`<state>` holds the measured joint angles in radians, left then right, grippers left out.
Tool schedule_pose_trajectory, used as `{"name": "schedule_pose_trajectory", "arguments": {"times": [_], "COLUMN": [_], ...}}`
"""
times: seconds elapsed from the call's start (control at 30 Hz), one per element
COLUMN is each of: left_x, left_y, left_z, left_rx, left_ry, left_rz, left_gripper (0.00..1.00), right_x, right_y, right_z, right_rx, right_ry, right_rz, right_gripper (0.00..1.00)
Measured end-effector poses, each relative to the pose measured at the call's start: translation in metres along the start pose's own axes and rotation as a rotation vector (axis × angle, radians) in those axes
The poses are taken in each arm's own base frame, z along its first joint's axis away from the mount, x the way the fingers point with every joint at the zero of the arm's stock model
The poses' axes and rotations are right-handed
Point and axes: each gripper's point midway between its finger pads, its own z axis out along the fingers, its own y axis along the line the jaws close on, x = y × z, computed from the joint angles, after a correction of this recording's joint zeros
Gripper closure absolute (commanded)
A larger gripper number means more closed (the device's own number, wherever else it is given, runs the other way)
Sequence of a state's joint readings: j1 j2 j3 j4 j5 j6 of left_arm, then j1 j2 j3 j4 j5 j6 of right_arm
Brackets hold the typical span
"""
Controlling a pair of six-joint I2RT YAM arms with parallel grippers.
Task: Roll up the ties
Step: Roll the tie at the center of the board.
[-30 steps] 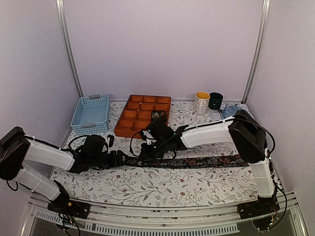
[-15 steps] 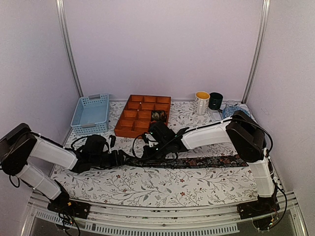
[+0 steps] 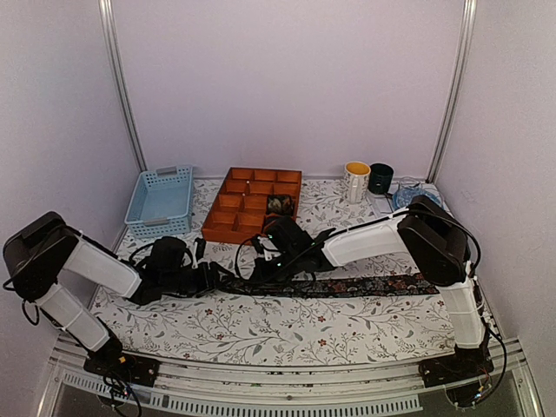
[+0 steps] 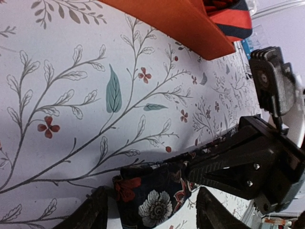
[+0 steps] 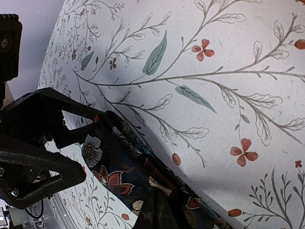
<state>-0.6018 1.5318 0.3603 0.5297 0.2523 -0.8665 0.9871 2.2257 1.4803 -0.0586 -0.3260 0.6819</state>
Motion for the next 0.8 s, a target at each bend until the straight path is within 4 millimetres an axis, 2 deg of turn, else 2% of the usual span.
{"name": "schedule_pose_trajectory", "arguments": {"times": [0.5,0.8], "left_x": [0.005,0.011], "left_y": [0.002,0.008], "left_z": [0.006,0.004], "left_rx": [0.077,0.064], "left_ry": [0.031,0.049], "left_rz": [-0.088,-0.106], "left_gripper": [0.65,0.89], "right_x": [0.000,0.000], "right_y": [0.000,0.001], "right_z": [0.001,0.001], "right_rx": [-0.009,-0.012], "right_ry": [-0.007,-0.006], "right_rz": [0.000,-0.001], "right_gripper": [1.00,1.00]}}
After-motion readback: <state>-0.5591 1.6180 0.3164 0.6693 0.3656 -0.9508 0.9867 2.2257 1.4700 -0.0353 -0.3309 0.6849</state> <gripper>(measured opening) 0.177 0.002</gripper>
